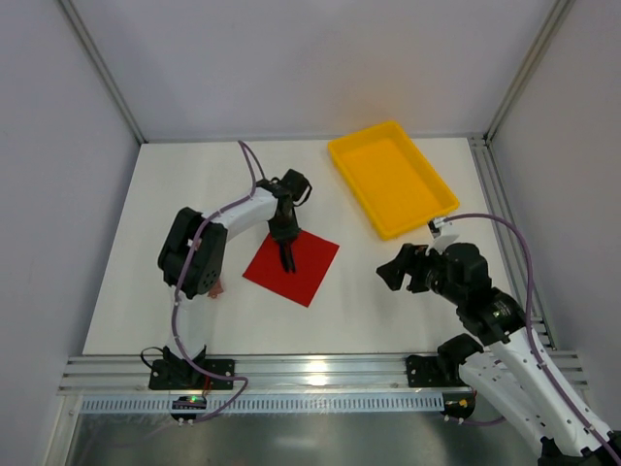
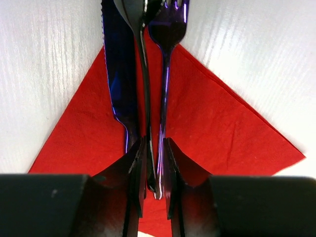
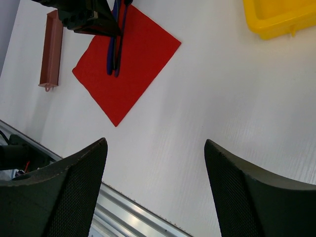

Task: Place the utensils on the paper napkin and roll it up

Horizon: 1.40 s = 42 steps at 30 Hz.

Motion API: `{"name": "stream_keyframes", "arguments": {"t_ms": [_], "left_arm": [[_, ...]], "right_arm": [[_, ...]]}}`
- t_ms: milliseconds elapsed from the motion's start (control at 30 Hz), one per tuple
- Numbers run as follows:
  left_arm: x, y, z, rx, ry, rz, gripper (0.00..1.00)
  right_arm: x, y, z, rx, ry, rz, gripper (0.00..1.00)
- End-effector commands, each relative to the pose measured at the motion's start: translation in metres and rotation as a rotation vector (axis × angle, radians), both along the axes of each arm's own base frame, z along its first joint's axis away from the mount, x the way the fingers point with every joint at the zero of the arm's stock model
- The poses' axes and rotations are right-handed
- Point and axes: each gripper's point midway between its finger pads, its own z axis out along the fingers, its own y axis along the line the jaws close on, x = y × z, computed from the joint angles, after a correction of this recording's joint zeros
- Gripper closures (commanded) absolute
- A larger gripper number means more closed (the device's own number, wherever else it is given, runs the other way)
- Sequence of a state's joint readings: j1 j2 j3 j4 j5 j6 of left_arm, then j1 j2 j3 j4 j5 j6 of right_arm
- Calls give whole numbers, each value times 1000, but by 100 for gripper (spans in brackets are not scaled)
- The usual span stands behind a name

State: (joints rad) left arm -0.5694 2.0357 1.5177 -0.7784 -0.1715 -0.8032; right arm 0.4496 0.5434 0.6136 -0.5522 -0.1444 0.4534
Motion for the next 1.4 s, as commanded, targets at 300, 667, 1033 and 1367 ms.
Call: {"name": "stream_keyframes", "arguments": {"t_ms": [300, 667, 1033, 1367], "left_arm": [[-4, -3, 148, -177, -350, -132, 61], [-54, 73, 174, -159, -520, -80, 13], [-83, 103, 123, -153, -418, 12, 17], [-91, 96, 95, -220, -369, 27, 19]], "right_arm": [[29, 45, -12, 237, 322, -189, 20], [34, 122, -44, 304, 485, -316, 14], [38, 189, -88, 351, 555, -396, 13], [26, 208, -116, 332, 590, -475, 14]]}}
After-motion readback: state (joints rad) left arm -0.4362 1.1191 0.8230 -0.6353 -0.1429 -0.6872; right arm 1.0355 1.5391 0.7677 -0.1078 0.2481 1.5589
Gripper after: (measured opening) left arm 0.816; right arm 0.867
